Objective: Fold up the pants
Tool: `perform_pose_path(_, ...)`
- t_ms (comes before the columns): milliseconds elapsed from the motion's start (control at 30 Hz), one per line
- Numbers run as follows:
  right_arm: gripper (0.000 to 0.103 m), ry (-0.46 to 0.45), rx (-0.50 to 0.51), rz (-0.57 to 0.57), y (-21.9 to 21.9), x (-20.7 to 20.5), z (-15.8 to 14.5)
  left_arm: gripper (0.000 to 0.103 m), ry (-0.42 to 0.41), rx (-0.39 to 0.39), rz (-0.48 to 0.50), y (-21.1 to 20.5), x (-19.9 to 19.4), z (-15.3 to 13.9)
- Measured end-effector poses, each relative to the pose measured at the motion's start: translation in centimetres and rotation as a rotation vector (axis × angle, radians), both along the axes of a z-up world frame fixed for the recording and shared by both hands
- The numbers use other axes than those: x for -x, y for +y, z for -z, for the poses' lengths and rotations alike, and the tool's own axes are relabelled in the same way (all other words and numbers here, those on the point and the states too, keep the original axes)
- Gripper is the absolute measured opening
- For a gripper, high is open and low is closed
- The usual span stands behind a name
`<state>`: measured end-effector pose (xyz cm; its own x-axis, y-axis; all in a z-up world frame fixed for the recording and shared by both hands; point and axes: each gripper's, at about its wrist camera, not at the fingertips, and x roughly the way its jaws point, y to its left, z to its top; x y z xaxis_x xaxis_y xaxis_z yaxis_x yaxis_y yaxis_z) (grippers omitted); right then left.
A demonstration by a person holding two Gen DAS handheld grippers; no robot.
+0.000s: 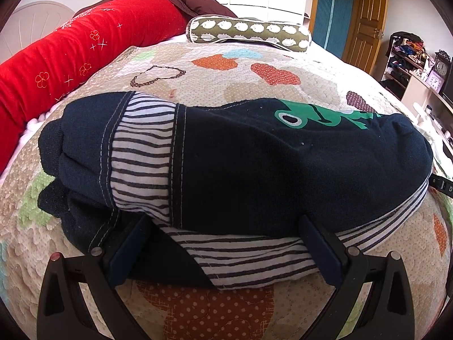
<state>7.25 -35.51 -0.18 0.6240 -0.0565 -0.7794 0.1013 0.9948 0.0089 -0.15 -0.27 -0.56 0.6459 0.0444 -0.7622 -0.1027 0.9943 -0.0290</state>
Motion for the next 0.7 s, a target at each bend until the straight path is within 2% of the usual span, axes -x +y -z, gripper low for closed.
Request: perform_pose_path(700, 0.103, 0.000, 0.000, 0.000, -0.01, 0.02, 0.00, 0.103, -0.001, 0.001, 0.000, 0.13, -0.05, -0.08)
